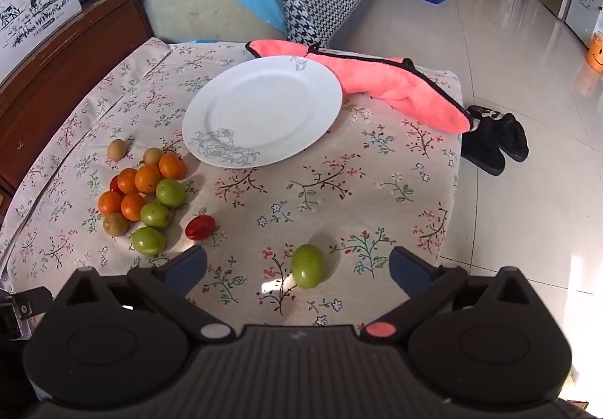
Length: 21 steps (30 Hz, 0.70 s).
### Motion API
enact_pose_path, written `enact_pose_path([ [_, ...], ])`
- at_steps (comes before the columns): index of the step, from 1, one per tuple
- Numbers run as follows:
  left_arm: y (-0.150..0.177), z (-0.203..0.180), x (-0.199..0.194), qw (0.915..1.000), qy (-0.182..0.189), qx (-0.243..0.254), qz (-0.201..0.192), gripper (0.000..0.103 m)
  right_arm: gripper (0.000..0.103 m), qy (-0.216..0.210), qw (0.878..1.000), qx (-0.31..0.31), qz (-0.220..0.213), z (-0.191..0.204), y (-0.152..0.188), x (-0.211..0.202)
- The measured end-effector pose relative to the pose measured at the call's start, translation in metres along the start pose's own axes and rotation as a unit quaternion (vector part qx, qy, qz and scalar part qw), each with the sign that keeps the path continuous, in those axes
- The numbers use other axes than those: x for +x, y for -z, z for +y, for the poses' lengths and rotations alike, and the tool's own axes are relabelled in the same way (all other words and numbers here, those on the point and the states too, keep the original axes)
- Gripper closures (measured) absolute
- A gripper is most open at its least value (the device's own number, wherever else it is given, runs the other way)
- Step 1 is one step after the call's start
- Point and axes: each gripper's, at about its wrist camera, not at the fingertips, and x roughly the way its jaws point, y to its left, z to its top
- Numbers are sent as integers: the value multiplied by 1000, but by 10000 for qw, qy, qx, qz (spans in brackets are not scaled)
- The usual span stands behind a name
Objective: Organize fruits
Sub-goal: 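Move the right gripper toward the lone green jujube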
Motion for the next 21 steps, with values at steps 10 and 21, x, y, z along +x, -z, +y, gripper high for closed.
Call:
enact_pose_path([
  [10,-19,0,23,9989,-286,359,2,0,1,9,9978,-515,416,39,-6,16],
  [21,-14,-6,52,9990,-92,374,230,0,1,227,9949,-942,284,55,-2,33],
])
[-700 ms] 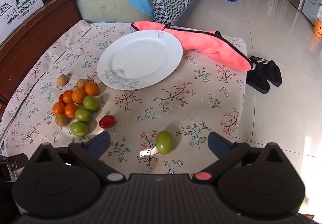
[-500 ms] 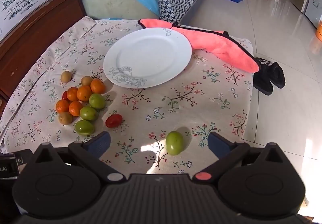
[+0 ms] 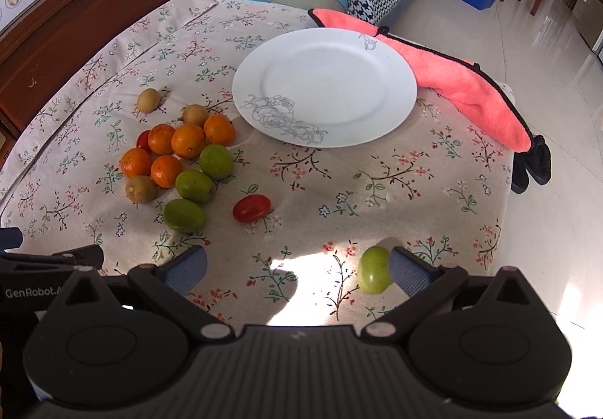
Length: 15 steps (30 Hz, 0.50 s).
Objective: Organize fruits
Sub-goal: 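Move the right gripper toward the lone green jujube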
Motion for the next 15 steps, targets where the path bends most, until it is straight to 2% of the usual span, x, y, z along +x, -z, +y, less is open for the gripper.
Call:
enact_pose_path([
  [3,1,-1,0,10000,28,-7,-6,0,1,-137,9997,163,104,-4,0,3],
  [15,0,-7,-2,9999,-25,13,-165,0,1,-127,9997,138,125,1,1,7],
])
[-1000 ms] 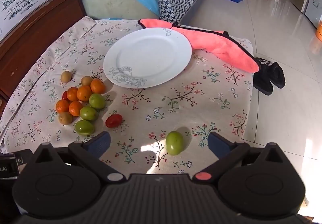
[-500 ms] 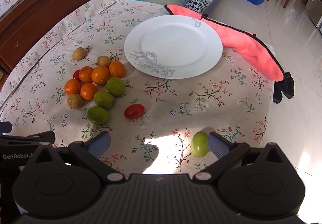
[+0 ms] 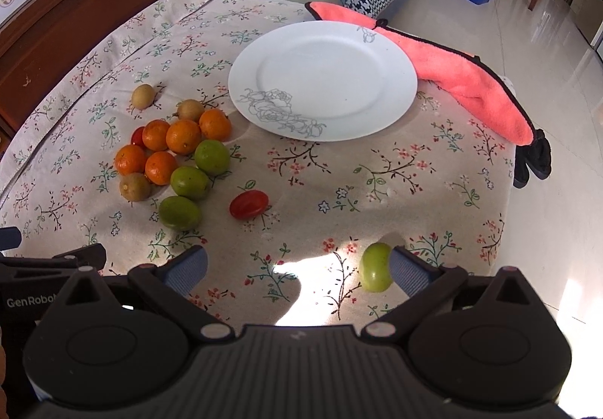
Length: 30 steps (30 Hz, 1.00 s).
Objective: Organize fruits
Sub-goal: 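Move the right gripper toward the lone green jujube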
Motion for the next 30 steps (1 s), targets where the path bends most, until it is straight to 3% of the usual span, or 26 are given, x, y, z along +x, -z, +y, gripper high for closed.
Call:
enact_pose_path([
  [30,-3,-7,-4,9996,-83,8,-288,0,2,-47,9999,112,-109,1,0,3],
])
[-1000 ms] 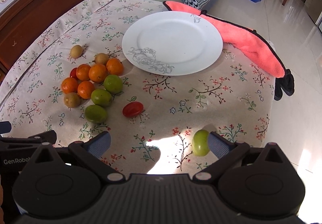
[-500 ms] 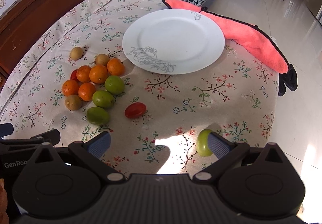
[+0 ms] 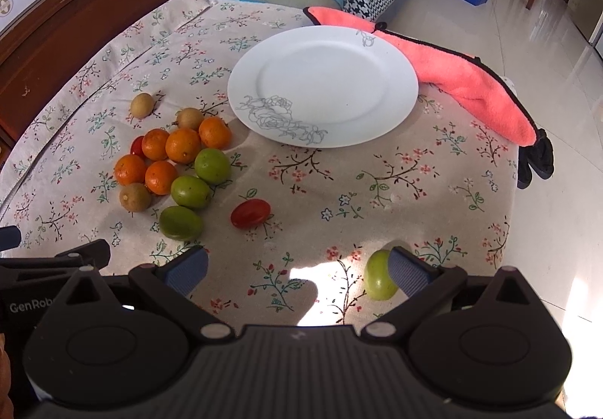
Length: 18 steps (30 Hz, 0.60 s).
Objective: Organize fruits
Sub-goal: 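Move the right gripper toward the lone green jujube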
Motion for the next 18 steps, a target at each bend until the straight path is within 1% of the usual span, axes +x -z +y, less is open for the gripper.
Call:
enact_pose_path([
  [4,0,0,0,10000,53,-1,-53,0,2,3,10000,10,-61,-1,0,0],
  [8,-1,3,-2,9996,257,-74,-104,0,2,-67,9998,63,-174,-6,1,-2],
  [12,-3,8,-2,9994,279,-142,-170,0,1,-137,9992,133,-352,-18,4,-7],
  [14,-5,14,-3,9991,300,-203,-215,0,1,-170,9985,288,-437,-27,4,-9],
  [16,-6,18,-5,9990,247,-224,-314,0,1,-185,9974,478,-514,-38,5,-12],
  [18,-8,21,-5,9990,191,-225,-342,0,1,-178,9963,676,-491,-49,5,-13],
])
